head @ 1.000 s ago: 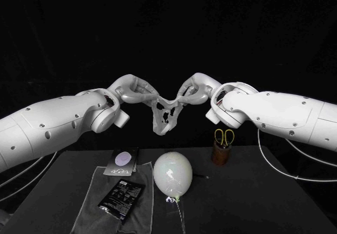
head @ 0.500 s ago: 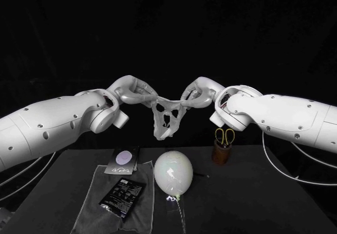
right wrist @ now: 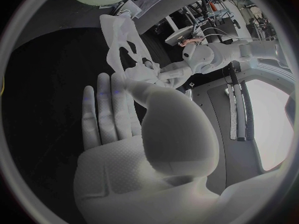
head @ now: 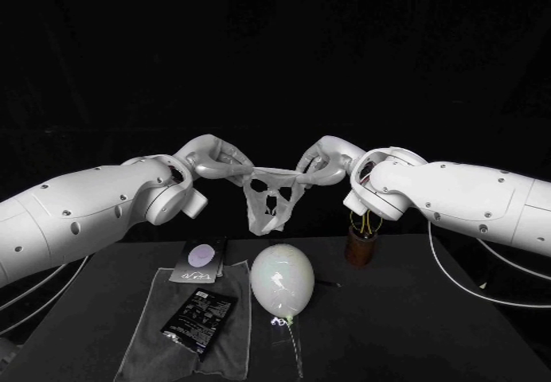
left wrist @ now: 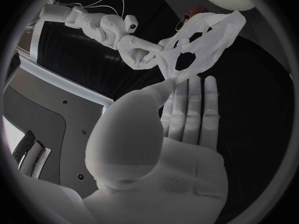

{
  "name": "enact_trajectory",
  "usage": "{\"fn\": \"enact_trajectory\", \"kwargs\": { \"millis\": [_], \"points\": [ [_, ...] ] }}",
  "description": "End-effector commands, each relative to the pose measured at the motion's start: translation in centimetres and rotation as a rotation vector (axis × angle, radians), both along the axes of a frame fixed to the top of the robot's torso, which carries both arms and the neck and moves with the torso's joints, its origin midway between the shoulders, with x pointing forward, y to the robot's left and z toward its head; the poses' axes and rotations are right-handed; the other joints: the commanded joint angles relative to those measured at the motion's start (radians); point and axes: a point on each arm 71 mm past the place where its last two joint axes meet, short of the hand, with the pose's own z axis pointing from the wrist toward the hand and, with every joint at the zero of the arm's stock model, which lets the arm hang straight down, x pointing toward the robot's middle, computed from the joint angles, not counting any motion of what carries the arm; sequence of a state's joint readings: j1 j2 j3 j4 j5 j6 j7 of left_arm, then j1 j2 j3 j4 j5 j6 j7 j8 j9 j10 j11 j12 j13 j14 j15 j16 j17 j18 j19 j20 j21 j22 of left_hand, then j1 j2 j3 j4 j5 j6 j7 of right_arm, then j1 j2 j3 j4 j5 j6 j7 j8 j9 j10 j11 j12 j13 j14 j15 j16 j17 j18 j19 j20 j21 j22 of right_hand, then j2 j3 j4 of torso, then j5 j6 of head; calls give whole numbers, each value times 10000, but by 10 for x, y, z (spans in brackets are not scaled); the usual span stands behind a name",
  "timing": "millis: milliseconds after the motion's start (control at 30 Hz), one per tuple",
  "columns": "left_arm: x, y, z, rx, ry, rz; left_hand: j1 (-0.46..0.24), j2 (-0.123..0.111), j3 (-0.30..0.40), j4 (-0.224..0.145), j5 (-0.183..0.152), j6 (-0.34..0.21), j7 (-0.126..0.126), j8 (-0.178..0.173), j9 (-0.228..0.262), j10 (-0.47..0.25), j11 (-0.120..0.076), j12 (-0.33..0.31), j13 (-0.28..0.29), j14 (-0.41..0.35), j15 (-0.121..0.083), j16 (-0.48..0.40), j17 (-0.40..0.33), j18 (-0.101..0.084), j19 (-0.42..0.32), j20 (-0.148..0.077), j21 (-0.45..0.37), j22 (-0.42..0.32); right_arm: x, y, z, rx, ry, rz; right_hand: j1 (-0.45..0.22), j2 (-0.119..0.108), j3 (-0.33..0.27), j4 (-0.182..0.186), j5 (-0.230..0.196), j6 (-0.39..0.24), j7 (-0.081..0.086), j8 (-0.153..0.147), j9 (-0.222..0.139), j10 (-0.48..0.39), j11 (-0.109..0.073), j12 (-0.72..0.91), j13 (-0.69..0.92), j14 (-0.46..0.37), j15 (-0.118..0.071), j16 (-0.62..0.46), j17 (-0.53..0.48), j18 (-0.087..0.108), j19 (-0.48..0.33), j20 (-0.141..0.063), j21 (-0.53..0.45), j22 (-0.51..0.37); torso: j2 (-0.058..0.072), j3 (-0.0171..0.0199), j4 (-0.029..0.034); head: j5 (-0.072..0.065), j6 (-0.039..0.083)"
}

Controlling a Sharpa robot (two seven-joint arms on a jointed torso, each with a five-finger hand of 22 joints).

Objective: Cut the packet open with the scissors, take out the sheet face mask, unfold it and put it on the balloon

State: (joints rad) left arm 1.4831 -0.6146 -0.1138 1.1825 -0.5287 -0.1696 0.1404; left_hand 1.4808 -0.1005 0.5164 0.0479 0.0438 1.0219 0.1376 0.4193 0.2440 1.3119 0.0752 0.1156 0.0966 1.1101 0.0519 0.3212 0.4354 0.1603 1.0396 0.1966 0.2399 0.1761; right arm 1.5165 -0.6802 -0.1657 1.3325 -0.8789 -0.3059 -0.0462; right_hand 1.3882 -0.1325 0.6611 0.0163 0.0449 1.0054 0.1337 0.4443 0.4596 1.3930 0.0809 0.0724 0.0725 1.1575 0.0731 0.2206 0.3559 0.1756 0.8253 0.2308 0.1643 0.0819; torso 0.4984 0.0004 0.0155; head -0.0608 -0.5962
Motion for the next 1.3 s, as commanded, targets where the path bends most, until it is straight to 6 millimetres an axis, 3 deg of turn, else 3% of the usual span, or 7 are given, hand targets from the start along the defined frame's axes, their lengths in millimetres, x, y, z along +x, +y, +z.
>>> {"fn": "enact_trajectory", "kwargs": {
  "millis": [33,167,467,767,867,1033,1300],
  "points": [
    [0,-1,-3,10,271,19,-7,93,8,-26,45,48,-17,64,889,60,18,-51,12,72,-18,-64,12,101,-29,-49,67,18,0,1,-1,-202,91,136,15,63,-1,-45,30,77,19,16,139,-20,-59,-57,5,30,-7,-34,9,120,53,8,5,11,-5,1,-2,30,6],
    [0,-2,-7,64,339,37,-31,92,25,-31,45,49,-23,62,901,65,14,-55,14,82,-18,-68,15,101,-37,-52,86,33,1,0,-3,-227,153,162,14,64,-2,-47,30,77,19,15,139,-20,-59,-56,5,30,-8,-35,9,120,59,7,8,13,-9,-3,1,2,30],
    [0,-4,-9,70,321,-37,-53,93,41,-34,45,47,-28,60,912,65,13,-62,15,87,-17,-73,17,100,-47,-53,102,46,-3,0,-6,-361,499,585,10,65,-6,-48,30,76,20,14,139,-22,-58,-57,5,28,-6,-36,9,120,67,5,11,14,-5,4,-1,10,-88],
    [-13,-6,-8,-152,309,-479,-94,89,91,-55,46,39,-31,51,944,61,12,-80,16,87,-17,-94,20,87,-114,-43,113,65,-14,2,-7,-599,501,994,8,66,-9,-51,30,74,21,12,140,-25,-57,-59,4,27,-5,-38,8,119,73,4,13,16,2,-3,-32,8,-318],
    [-20,-7,-6,-280,320,-658,-94,89,91,-55,46,39,-31,51,944,61,12,-80,16,87,-17,-94,20,87,-114,-43,113,65,-19,2,-6,-507,555,1078,8,66,-9,-51,30,74,21,12,140,-25,-57,-59,4,27,-5,-38,8,119,73,4,13,16,-18,-2,3,-4,-444],
    [-32,-8,-5,-525,470,-884,-101,87,106,-66,46,39,-30,51,954,66,10,-82,18,90,-20,-98,22,86,-129,-43,120,73,-28,1,-6,-403,579,1220,7,66,-11,-54,30,74,21,12,140,-25,-57,-58,4,26,-5,-39,8,118,77,3,15,16,-43,0,4,-22,-691],
    [-53,-6,-5,-857,814,-1204,-118,78,123,-91,45,46,-29,53,976,82,8,-83,23,110,-25,-98,28,94,-129,-50,151,96,-51,-2,-4,-218,609,1583,4,65,-15,-55,30,74,21,12,140,-24,-57,-58,4,27,-5,-39,9,118,81,2,17,17,-139,23,27,-62,-767]
  ]
}}
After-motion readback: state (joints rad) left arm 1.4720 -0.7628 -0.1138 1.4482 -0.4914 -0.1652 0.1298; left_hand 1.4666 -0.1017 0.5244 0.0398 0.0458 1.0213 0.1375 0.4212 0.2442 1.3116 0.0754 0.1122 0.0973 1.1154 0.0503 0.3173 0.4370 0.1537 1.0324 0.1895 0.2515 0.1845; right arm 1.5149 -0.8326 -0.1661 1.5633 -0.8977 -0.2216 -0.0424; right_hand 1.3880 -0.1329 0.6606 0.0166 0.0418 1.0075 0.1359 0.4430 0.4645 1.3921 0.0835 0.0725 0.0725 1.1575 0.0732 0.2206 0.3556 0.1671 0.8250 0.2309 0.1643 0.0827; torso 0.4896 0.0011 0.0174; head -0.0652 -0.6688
